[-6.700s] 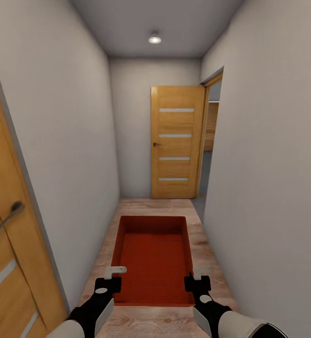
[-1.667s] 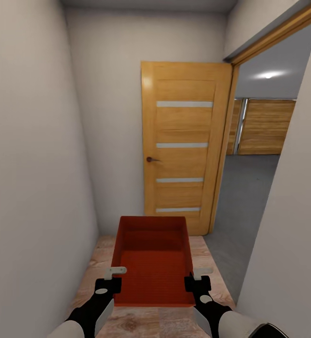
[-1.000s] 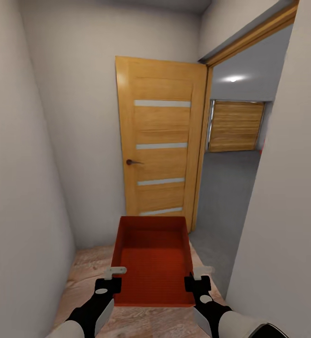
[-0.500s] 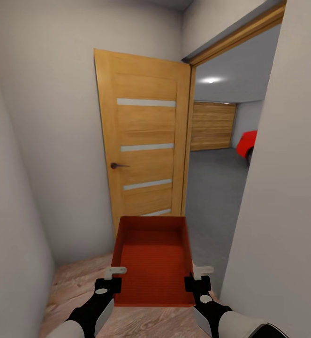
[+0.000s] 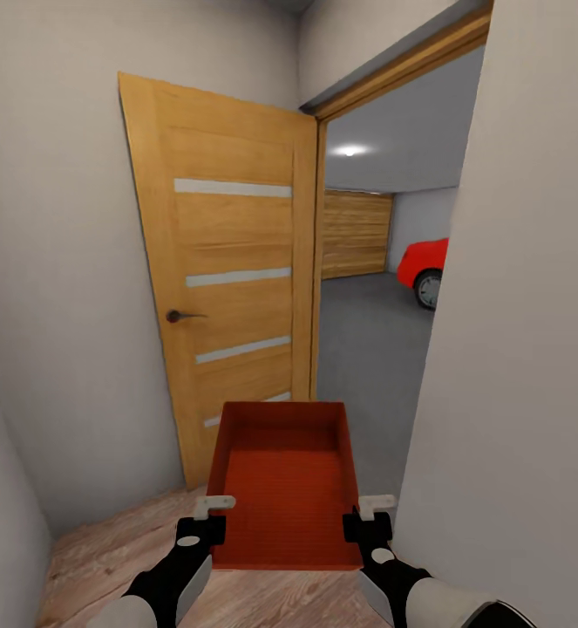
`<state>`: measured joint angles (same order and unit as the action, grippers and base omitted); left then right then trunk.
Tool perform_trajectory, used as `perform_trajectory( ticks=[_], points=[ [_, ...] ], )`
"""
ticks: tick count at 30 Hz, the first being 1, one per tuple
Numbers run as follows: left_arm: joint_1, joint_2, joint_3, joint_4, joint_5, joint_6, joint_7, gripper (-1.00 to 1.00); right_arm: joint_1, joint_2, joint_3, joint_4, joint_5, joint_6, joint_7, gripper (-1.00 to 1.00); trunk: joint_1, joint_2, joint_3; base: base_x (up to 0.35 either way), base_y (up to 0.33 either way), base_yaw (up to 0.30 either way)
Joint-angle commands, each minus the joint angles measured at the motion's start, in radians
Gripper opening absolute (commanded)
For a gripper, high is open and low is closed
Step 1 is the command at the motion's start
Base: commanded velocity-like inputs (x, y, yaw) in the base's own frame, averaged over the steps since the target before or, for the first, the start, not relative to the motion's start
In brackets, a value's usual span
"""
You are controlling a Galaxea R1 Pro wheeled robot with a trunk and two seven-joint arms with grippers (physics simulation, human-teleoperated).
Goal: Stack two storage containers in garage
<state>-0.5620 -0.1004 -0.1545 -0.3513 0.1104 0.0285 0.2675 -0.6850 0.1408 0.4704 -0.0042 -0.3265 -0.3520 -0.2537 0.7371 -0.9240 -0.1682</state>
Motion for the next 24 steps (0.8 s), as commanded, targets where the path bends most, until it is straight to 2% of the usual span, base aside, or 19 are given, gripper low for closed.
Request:
perform_trajectory(
  ticks=[1, 10, 24],
  points=[
    [-0.001, 0.001, 0.004, -0.01, -0.003, 0.004, 0.01, -1.0, -0.001, 0.0, 0.005, 0.004, -0.026, -0.005, -0.006, -1.0, 0.0, -0.001, -0.002, 0.184, 0.179, -0.283],
    [-0.001, 0.001, 0.003, -0.009, -0.003, 0.004, 0.009, -1.0, -0.001, 0.0, 0.005, 0.004, -0.026, -0.006, -0.006, -1.0, 0.0, -0.001, -0.002, 0.211, 0.221, -0.276],
    [-0.001, 0.001, 0.003, -0.008, -0.003, 0.004, 0.009, -1.0, -0.001, -0.002, 0.005, 0.004, -0.026, -0.006, 0.001, -1.0, 0.0, -0.001, -0.002, 0.221, 0.233, -0.009]
  ],
)
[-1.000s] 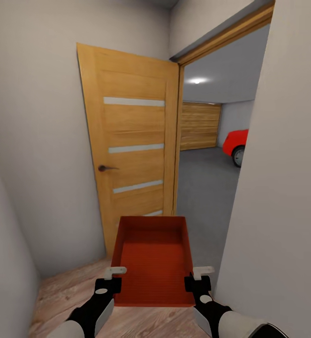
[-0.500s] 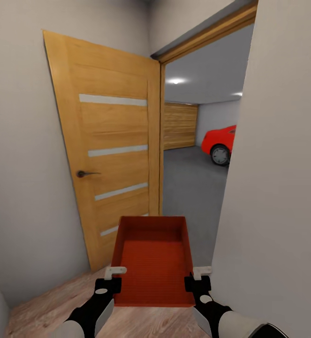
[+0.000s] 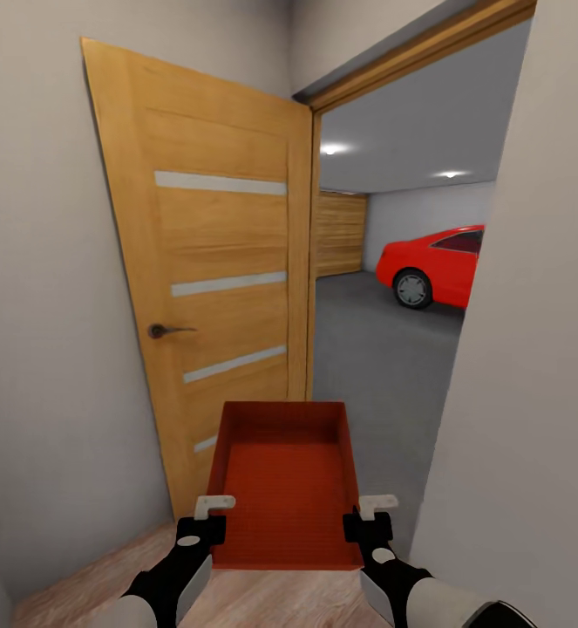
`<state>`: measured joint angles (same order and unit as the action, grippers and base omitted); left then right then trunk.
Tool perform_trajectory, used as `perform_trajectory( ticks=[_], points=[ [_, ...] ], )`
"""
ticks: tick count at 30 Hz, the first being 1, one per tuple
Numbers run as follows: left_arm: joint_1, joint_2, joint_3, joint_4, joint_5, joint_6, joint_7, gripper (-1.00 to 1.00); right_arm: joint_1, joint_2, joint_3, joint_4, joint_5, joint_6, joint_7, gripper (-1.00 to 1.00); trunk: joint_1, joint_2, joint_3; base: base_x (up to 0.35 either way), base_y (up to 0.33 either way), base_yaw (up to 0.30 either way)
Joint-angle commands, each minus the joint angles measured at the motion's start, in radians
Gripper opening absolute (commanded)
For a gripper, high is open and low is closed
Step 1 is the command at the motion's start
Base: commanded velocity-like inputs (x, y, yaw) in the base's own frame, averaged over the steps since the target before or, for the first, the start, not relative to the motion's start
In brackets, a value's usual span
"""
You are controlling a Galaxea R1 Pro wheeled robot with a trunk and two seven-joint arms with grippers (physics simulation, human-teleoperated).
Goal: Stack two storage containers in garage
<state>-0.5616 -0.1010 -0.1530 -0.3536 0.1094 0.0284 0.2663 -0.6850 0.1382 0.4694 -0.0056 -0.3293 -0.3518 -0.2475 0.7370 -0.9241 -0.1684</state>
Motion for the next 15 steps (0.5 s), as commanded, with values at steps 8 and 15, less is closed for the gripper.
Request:
perform_trajectory(
  ticks=[8, 15],
  points=[
    [-0.001, 0.001, 0.001, -0.006, -0.003, 0.004, 0.01, -1.0, -0.001, 0.001, 0.006, 0.006, -0.024, -0.006, -0.006, -1.0, 0.001, -0.001, -0.001, 0.239, 0.229, -0.217],
    [-0.001, 0.001, 0.001, -0.007, -0.004, 0.003, 0.01, -1.0, -0.001, 0.001, 0.006, 0.006, -0.024, -0.006, -0.006, -1.0, 0.001, -0.001, -0.001, 0.249, 0.218, -0.284]
  ],
)
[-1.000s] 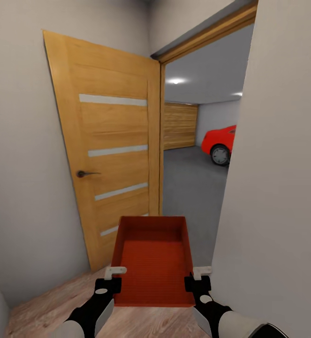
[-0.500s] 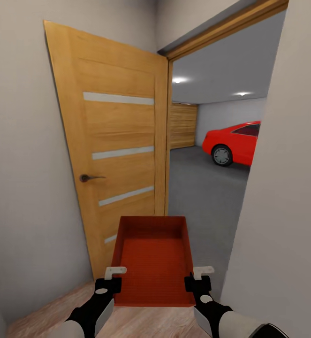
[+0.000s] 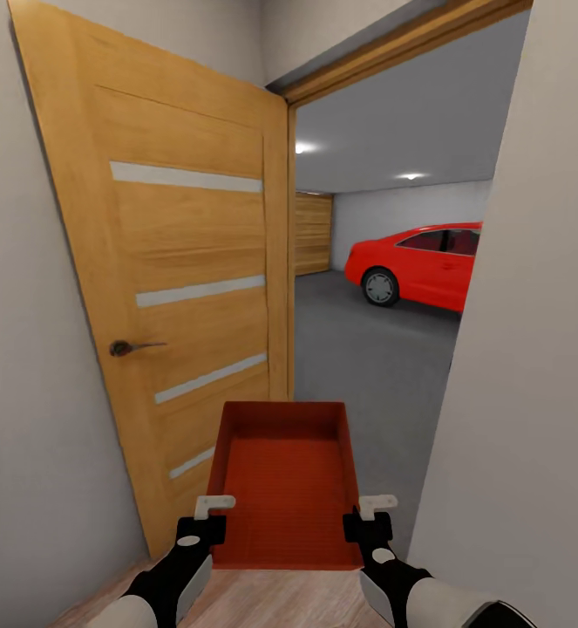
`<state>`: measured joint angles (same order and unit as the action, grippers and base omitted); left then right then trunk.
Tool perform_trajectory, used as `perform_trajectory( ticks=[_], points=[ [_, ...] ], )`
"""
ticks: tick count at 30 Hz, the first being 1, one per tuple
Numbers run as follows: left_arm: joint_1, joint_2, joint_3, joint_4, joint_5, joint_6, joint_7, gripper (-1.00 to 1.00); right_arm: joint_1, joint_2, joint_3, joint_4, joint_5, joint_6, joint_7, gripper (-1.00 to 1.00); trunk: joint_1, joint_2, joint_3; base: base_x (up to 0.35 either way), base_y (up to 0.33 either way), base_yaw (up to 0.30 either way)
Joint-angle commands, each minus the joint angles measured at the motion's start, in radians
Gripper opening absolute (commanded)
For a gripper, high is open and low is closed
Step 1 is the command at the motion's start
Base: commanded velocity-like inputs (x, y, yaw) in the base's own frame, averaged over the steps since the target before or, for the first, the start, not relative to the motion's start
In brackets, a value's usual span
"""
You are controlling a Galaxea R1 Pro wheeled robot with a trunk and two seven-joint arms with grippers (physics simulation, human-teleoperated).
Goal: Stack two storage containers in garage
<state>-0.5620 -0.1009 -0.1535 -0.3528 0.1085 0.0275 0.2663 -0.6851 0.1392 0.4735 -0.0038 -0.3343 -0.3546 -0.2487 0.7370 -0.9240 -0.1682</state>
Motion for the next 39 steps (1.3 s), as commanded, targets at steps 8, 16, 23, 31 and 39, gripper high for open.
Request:
perform_trajectory(
  ticks=[8, 16, 23, 31, 39],
  points=[
    [-0.001, 0.001, 0.001, -0.01, -0.003, 0.003, 0.008, -1.0, -0.001, 0.0, 0.002, 0.004, -0.019, -0.003, -0.004, -1.0, 0.001, -0.001, -0.002, 0.263, 0.208, -0.246],
    [-0.001, 0.001, 0.0, -0.011, -0.003, 0.003, 0.007, -1.0, -0.001, 0.0, 0.002, 0.004, -0.019, -0.003, -0.004, -1.0, 0.001, -0.001, -0.002, 0.298, 0.169, -0.026],
    [-0.001, 0.001, 0.001, -0.006, -0.003, 0.003, 0.005, -1.0, -0.001, 0.0, 0.002, 0.004, -0.019, -0.004, -0.004, -1.0, 0.001, -0.001, -0.002, 0.308, 0.135, -0.208],
    [-0.001, 0.001, 0.001, -0.006, -0.003, 0.003, 0.005, -1.0, -0.001, 0.0, 0.002, 0.004, -0.019, -0.004, -0.004, -1.0, 0.001, -0.001, -0.002, 0.315, 0.106, -0.287],
    [-0.001, 0.001, 0.002, -0.005, -0.003, 0.003, 0.005, -1.0, -0.001, 0.0, 0.002, 0.004, -0.019, -0.003, -0.004, -1.0, 0.001, -0.001, -0.002, 0.316, 0.102, -0.291]
  ],
)
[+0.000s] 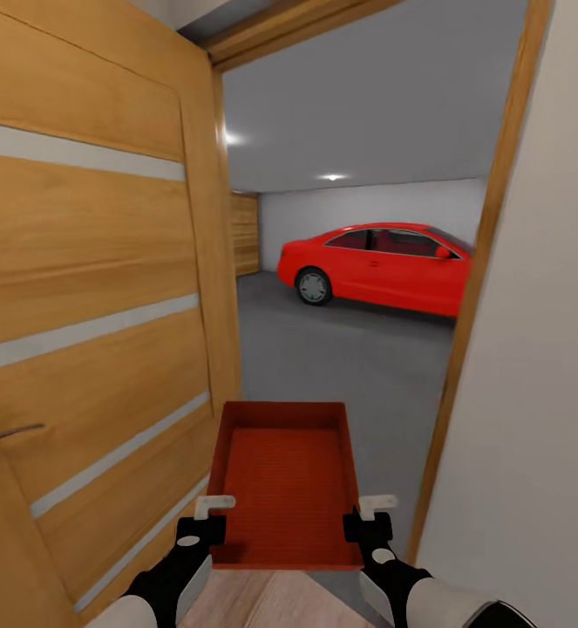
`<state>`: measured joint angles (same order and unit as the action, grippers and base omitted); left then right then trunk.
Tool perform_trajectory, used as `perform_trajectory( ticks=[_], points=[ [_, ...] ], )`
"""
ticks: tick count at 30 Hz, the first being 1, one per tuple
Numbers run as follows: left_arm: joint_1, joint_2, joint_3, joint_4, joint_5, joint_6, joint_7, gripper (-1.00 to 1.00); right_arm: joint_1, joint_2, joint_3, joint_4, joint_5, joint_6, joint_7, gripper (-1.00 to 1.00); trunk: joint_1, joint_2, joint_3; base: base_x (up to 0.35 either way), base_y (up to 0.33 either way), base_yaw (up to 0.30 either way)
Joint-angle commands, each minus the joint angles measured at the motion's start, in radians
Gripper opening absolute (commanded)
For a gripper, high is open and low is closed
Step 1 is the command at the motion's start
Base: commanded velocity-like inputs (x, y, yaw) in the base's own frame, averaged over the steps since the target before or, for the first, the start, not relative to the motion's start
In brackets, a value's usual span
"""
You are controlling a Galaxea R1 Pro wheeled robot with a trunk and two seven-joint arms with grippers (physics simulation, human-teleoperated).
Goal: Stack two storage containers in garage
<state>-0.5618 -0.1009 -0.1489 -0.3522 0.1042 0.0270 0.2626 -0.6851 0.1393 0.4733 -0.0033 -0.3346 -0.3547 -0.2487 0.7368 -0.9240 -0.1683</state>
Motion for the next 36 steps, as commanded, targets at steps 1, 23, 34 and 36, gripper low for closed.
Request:
perform_trajectory(
  ticks=[1, 23, 34, 36],
  points=[
    [-0.001, 0.001, -0.003, -0.005, 0.002, 0.004, 0.009, -1.0, -0.001, 0.0, 0.002, 0.003, -0.018, -0.003, -0.004, -1.0, 0.001, -0.001, -0.001, 0.316, 0.112, -0.291],
    [-0.001, 0.001, -0.003, -0.004, 0.002, 0.004, 0.007, -1.0, -0.001, -0.001, 0.002, 0.003, -0.018, -0.003, -0.004, -1.0, 0.001, -0.001, -0.001, 0.315, 0.162, -0.134],
    [-0.001, 0.001, -0.003, -0.005, 0.002, 0.004, 0.007, -1.0, -0.001, -0.001, 0.002, 0.003, -0.018, -0.003, -0.004, -1.0, 0.001, -0.001, -0.001, 0.313, 0.185, -0.271],
    [-0.001, 0.001, -0.003, -0.005, 0.002, 0.004, 0.007, -1.0, -0.001, -0.001, 0.002, 0.003, -0.018, -0.003, -0.004, -1.0, 0.001, -0.001, -0.001, 0.312, 0.186, -0.275]
  ],
)
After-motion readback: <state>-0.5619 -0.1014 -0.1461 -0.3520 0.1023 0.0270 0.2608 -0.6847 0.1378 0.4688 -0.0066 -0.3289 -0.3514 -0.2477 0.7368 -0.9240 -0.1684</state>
